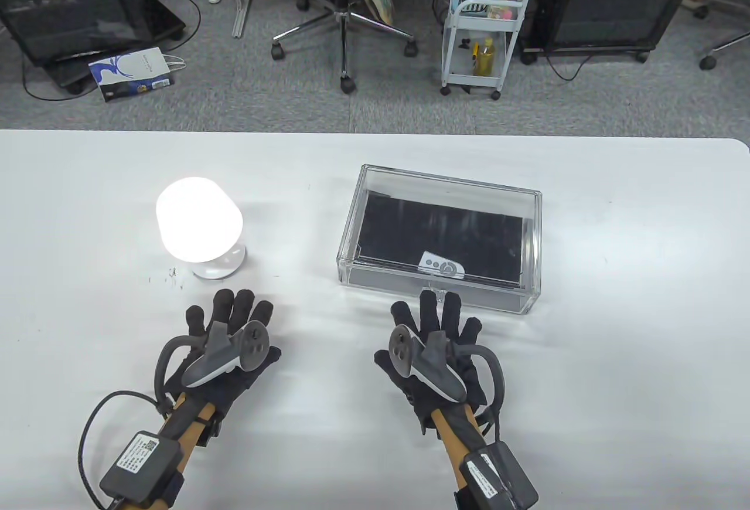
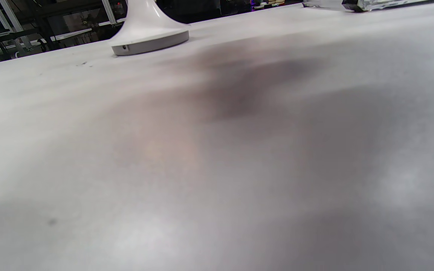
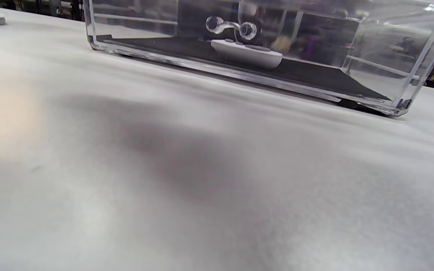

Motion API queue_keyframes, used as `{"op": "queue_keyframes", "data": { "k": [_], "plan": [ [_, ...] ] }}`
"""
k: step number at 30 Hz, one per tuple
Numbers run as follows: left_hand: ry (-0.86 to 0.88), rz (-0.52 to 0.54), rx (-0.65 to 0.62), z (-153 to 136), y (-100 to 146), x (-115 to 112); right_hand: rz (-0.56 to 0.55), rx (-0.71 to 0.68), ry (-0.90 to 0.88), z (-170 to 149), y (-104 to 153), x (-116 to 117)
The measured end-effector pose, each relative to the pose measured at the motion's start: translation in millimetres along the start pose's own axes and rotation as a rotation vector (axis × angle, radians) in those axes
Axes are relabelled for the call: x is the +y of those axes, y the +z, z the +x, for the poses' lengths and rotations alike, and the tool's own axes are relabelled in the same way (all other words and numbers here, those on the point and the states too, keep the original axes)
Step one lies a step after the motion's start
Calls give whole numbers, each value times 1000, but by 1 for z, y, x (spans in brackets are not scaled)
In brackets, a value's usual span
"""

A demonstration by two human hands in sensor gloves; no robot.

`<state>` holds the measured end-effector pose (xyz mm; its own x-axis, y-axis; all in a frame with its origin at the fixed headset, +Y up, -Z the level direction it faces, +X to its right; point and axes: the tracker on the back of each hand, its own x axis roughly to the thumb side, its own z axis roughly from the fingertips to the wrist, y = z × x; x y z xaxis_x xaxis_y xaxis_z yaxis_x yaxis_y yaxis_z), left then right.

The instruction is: Take out the desk lamp remote control from the drawer and turn on the desk lamp

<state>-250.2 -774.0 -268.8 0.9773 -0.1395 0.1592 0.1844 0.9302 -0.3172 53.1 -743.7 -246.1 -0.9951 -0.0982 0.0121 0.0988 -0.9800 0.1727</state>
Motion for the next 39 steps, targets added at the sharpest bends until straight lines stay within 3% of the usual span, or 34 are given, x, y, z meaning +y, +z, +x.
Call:
{"op": "queue_keyframes", "data": {
  "k": [39],
  "plan": [
    [-4,-34,0,0,1,-2,30,57,-22,-13,-5,3]
  ]
}}
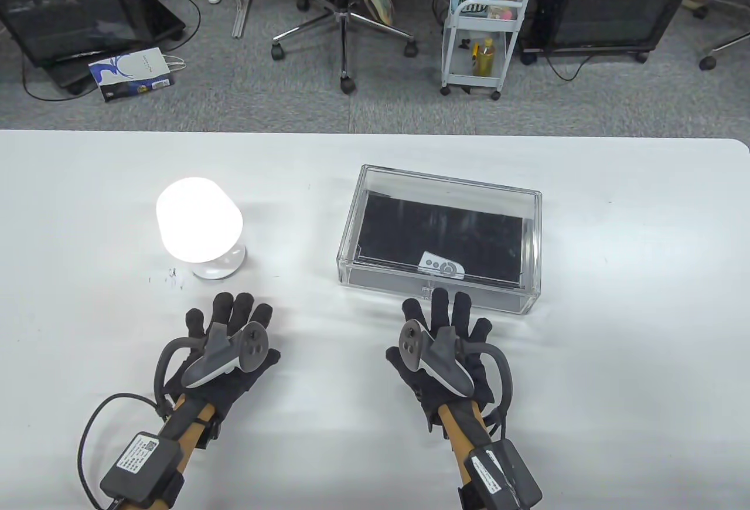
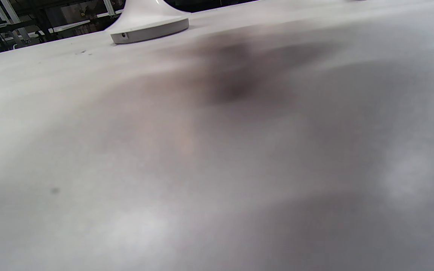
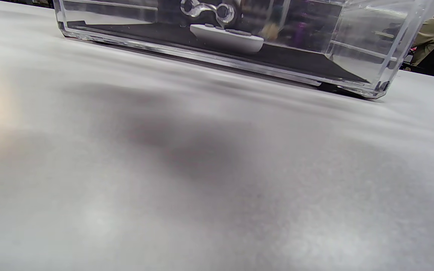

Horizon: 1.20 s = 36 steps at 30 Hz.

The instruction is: Take out the desk lamp remote control from the drawer and turn on the desk lamp

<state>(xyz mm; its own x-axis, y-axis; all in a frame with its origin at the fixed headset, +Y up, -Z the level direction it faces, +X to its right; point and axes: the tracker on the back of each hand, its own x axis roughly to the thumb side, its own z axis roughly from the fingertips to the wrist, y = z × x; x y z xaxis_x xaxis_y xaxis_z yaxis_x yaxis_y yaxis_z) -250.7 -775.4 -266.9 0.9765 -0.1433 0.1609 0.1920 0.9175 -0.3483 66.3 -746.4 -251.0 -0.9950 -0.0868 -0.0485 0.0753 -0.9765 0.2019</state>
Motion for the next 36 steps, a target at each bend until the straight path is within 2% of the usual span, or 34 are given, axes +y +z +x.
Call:
{"op": "queue_keyframes", "data": {
  "k": [36],
  "plan": [
    [4,-15,10,-2,0,-2,25,8,1,-2,-1,1]
  ]
}}
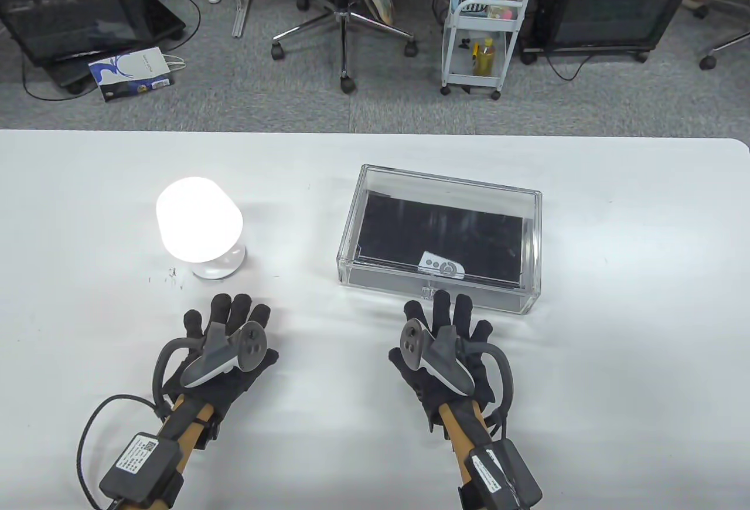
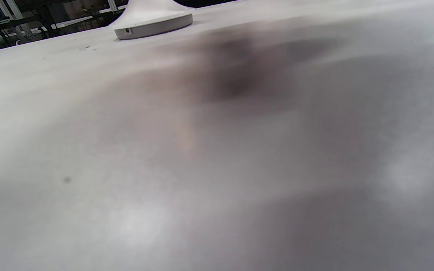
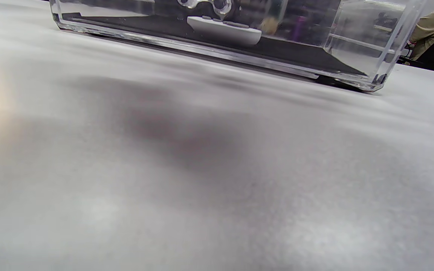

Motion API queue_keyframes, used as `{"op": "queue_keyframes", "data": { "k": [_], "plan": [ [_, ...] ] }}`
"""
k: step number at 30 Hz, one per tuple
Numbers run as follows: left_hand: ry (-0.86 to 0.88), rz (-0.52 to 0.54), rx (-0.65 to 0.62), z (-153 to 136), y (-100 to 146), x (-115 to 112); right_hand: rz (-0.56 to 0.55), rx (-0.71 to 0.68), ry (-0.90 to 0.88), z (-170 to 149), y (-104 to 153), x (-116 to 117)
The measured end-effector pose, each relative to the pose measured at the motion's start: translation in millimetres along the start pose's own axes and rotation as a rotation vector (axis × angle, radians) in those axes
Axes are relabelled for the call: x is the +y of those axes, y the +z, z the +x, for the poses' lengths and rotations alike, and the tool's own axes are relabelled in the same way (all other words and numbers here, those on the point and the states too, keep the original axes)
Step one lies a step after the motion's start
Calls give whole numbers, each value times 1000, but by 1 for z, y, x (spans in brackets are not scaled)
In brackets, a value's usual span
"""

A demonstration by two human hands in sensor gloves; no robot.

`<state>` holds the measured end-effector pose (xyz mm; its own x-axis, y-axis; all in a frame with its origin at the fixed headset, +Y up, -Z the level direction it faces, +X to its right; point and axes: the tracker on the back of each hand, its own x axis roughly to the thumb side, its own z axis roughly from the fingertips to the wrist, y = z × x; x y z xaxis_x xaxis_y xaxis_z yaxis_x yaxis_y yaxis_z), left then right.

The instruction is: Take out the desk lamp remote control from the drawer and turn on the desk lamp

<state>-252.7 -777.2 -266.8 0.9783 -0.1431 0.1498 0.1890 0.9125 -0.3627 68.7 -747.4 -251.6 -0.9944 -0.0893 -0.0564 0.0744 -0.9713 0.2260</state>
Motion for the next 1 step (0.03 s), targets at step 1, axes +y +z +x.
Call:
{"op": "queue_keyframes", "data": {
  "k": [1],
  "plan": [
    [0,-2,0,0,0,0,2,0,0,0,0,0]
  ]
}}
